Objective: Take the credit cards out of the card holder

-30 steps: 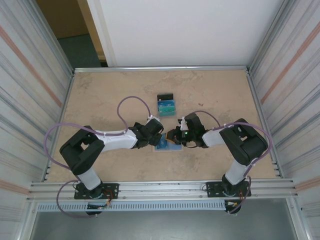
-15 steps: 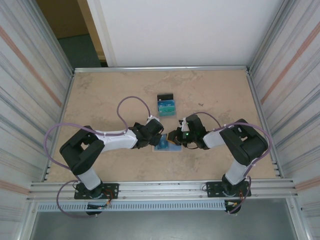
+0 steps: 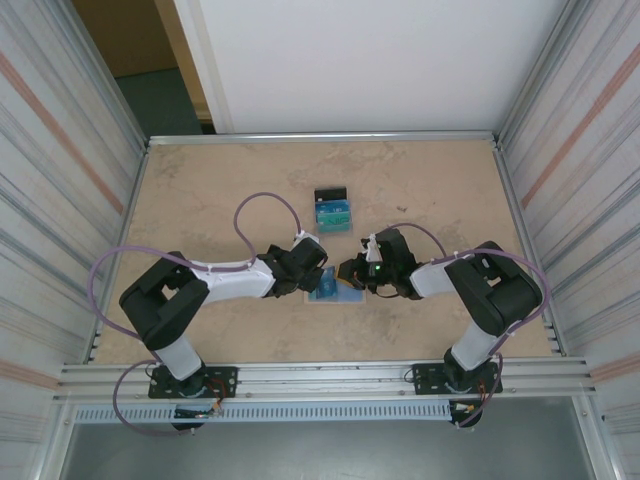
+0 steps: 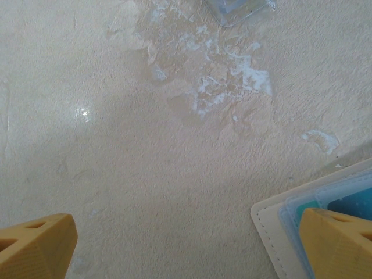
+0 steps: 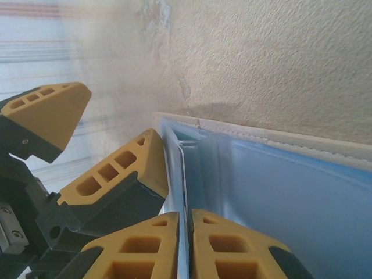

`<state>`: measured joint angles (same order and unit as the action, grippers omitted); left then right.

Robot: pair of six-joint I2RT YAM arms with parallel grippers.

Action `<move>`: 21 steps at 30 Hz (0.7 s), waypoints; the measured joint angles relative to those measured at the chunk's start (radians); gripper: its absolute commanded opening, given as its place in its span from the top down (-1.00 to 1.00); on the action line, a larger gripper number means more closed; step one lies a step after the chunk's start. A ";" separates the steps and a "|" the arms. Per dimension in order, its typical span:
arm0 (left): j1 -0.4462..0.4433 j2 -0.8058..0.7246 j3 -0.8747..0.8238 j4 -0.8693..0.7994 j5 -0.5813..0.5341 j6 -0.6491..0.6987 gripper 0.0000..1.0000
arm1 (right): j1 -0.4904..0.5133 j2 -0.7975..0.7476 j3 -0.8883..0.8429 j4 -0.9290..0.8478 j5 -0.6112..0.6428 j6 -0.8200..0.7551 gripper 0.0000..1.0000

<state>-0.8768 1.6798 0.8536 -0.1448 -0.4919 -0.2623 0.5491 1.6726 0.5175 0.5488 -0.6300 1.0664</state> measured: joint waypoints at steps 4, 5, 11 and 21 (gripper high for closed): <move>0.000 0.001 0.000 0.000 0.000 0.000 -0.97 | 0.000 0.000 0.000 0.000 0.000 0.000 0.84; 0.000 0.002 0.000 0.000 0.000 0.000 -0.97 | 0.000 0.000 0.000 0.000 0.000 0.000 0.85; 0.000 0.002 0.000 0.000 0.000 -0.003 -0.97 | 0.000 0.000 -0.002 0.000 0.000 0.000 0.95; 0.000 -0.047 0.003 -0.035 0.003 -0.003 -0.97 | 0.000 0.000 -0.002 0.000 0.000 0.000 1.00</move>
<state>-0.8768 1.6329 0.8566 -0.1799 -0.4892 -0.2657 0.5491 1.6726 0.5156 0.5488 -0.6296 1.0668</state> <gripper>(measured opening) 0.987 0.050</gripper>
